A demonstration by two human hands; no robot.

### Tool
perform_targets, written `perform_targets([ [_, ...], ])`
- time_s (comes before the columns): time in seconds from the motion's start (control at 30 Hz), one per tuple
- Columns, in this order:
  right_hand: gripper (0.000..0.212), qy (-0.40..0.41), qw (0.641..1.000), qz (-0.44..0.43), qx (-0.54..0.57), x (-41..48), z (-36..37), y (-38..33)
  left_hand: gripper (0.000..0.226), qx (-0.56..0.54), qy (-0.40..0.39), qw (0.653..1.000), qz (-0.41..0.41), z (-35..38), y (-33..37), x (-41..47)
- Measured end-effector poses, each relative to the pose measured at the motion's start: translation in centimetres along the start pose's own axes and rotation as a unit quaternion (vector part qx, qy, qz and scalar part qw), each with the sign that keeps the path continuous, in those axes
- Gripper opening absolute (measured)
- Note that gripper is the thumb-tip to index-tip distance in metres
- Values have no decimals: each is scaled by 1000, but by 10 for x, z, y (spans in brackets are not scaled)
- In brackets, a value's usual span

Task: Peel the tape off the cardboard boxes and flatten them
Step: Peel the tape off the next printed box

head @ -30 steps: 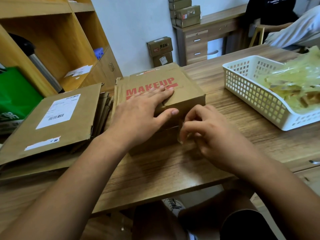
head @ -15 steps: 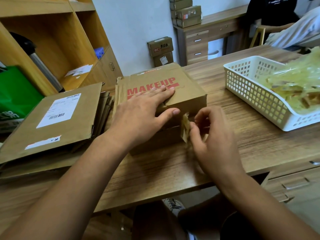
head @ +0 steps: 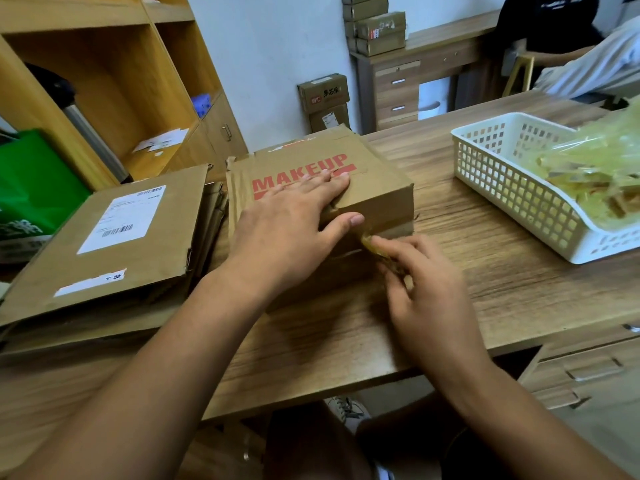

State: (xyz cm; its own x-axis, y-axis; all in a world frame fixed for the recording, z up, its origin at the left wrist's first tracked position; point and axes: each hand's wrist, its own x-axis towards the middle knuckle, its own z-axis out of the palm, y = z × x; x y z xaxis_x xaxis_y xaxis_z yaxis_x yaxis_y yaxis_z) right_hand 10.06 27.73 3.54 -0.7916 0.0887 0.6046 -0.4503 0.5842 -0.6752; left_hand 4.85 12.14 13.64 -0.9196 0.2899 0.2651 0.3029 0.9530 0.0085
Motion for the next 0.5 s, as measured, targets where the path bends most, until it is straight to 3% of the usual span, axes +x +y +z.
perform_targets([
  [0.23,42,-11,999,-39,14,-16,5,-8,63,-3,-6,1000,-3,0,4,-1],
  [0.5,39,-103,991,-52,69,-36,8,-35,64,-4,2,1000,-8,1,5,1],
])
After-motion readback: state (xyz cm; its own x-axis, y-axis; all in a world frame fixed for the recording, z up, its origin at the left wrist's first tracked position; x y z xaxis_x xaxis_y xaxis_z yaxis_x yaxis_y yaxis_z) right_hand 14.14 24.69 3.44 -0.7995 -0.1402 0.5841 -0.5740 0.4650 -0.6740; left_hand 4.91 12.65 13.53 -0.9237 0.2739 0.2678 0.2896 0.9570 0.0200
